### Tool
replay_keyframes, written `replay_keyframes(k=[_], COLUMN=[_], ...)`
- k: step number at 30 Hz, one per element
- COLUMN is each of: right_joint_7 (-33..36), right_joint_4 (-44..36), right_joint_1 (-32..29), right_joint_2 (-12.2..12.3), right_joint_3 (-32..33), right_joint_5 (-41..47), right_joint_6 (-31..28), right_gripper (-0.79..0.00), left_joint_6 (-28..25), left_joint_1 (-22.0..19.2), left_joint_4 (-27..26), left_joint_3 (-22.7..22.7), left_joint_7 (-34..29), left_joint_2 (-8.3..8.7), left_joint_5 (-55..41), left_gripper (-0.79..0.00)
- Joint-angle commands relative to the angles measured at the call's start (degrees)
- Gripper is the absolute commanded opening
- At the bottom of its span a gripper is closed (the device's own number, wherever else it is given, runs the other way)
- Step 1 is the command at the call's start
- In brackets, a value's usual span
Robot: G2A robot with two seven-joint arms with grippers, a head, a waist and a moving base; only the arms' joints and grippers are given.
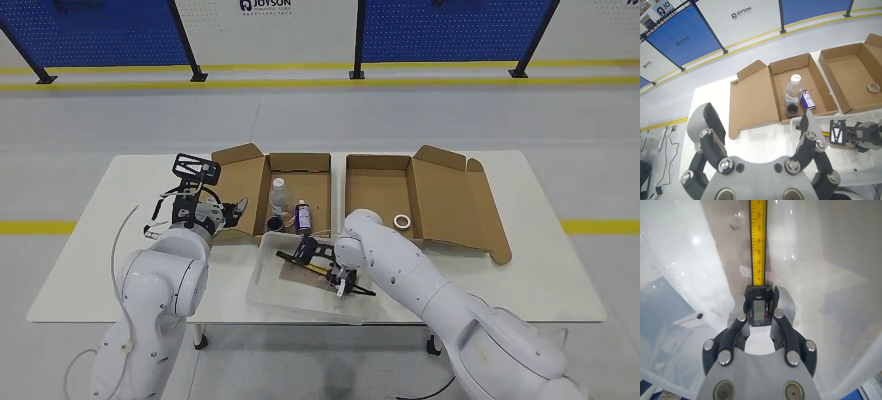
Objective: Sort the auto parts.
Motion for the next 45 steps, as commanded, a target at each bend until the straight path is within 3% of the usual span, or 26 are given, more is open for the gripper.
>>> replay_keyframes(k=[1, 2, 4, 14, 23, 35, 40, 45], right_joint_7=[-0.01, -0.03, -0.57, -2.01, -0.05, 1.77, -0.77, -6.2], right_joint_4=[0.43, 0.63, 1.0, -1.8, -12.61, -38.0, -47.15, -51.3], right_joint_1=[0.16, 0.22, 0.24, -0.29, -3.43, -17.2, -24.17, -29.6], right_joint_2=[-0.13, -0.19, -0.3, 0.29, 3.92, 12.02, 14.48, 15.89], right_joint_3=[0.05, 0.06, 0.28, 1.79, 6.81, 23.04, 31.18, 37.53], right_joint_5=[0.11, 0.15, 0.67, 0.47, -1.02, -3.18, -1.51, 2.71], right_joint_6=[-0.43, -0.64, -1.3, -0.58, 2.27, 4.57, 4.56, 3.99], right_gripper=[-0.591, -0.625, -0.785, -0.785, -0.785, -0.785, -0.785, -0.785], left_joint_6=[0.0, 0.0, 0.0, 0.0, 0.0, 0.0, 0.0, 0.0], left_joint_1=[0.0, 0.0, 0.0, 0.0, 0.0, 0.0, 0.0, 0.0], left_joint_4=[0.0, 0.0, 0.0, 0.0, 0.0, 0.0, 0.0, 0.0], left_joint_3=[0.0, 0.0, 0.0, 0.0, 0.0, 0.0, 0.0, 0.0], left_joint_7=[0.0, 0.0, 0.0, 0.0, 0.0, 0.0, 0.0, 0.0], left_joint_2=[0.0, 0.0, 0.0, 0.0, 0.0, 0.0, 0.0, 0.0], left_joint_5=[0.0, 0.0, 0.0, 0.0, 0.0, 0.0, 0.0, 0.0], left_gripper=[0.0, 0.0, 0.0, 0.0, 0.0, 0.0, 0.0, 0.0])
